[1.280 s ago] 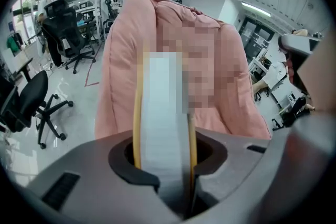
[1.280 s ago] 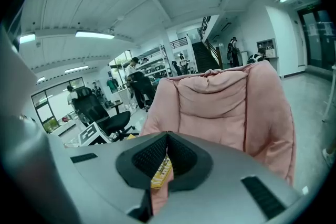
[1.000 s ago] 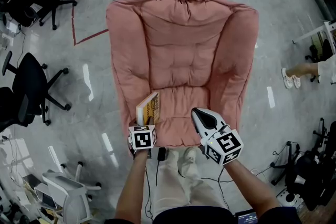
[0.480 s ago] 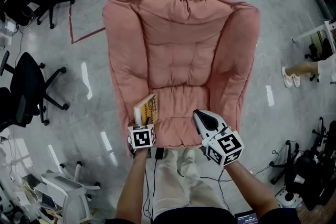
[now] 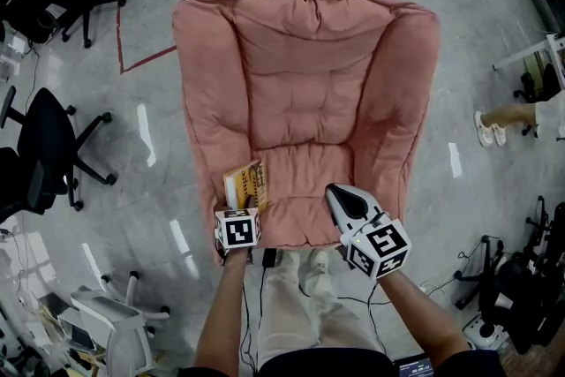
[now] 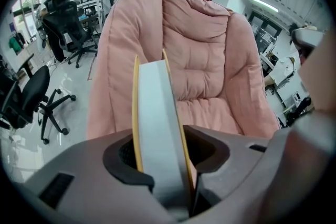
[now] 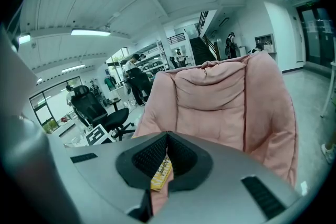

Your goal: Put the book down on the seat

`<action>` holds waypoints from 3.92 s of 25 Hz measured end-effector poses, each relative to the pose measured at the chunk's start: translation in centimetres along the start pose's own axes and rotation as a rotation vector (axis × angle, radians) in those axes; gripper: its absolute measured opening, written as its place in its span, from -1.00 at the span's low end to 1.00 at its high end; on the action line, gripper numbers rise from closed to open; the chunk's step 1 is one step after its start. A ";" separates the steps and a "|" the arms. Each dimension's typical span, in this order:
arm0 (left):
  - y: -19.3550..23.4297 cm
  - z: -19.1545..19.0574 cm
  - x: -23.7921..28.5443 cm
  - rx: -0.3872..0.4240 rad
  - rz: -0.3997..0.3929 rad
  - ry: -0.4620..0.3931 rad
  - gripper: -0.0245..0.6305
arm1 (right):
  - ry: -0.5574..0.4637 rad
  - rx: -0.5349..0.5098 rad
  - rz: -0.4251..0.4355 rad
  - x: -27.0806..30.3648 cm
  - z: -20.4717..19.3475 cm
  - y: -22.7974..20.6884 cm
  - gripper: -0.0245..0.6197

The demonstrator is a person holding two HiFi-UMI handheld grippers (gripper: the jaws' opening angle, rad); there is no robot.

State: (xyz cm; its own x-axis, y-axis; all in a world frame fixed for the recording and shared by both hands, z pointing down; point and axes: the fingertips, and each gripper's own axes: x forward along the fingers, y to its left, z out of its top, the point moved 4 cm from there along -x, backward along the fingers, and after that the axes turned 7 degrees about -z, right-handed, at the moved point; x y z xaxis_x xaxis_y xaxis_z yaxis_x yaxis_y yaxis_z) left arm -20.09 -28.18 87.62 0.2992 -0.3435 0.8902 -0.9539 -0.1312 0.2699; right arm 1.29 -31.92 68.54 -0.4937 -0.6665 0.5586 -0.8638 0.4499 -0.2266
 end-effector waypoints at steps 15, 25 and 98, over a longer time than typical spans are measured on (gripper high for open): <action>-0.2 0.4 -0.8 0.028 0.016 -0.025 -0.19 | -0.004 0.008 0.000 -0.6 0.1 -0.1 -0.87; -0.5 0.6 -2.0 0.036 0.037 -0.036 -0.19 | -0.006 -0.001 0.000 -2.0 0.1 -0.2 -0.87; -22.6 4.2 -35.2 0.295 -0.070 -0.755 -0.91 | -0.437 -0.229 0.079 -25.8 13.6 2.2 -0.87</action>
State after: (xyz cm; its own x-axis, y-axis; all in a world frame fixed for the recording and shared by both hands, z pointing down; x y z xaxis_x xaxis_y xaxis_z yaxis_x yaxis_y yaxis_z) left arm -9.00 -17.03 48.66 0.3939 -0.8463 0.3586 -0.9183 -0.3790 0.1142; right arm 10.82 -21.82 42.77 -0.5952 -0.7896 0.1492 -0.8018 0.5958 -0.0462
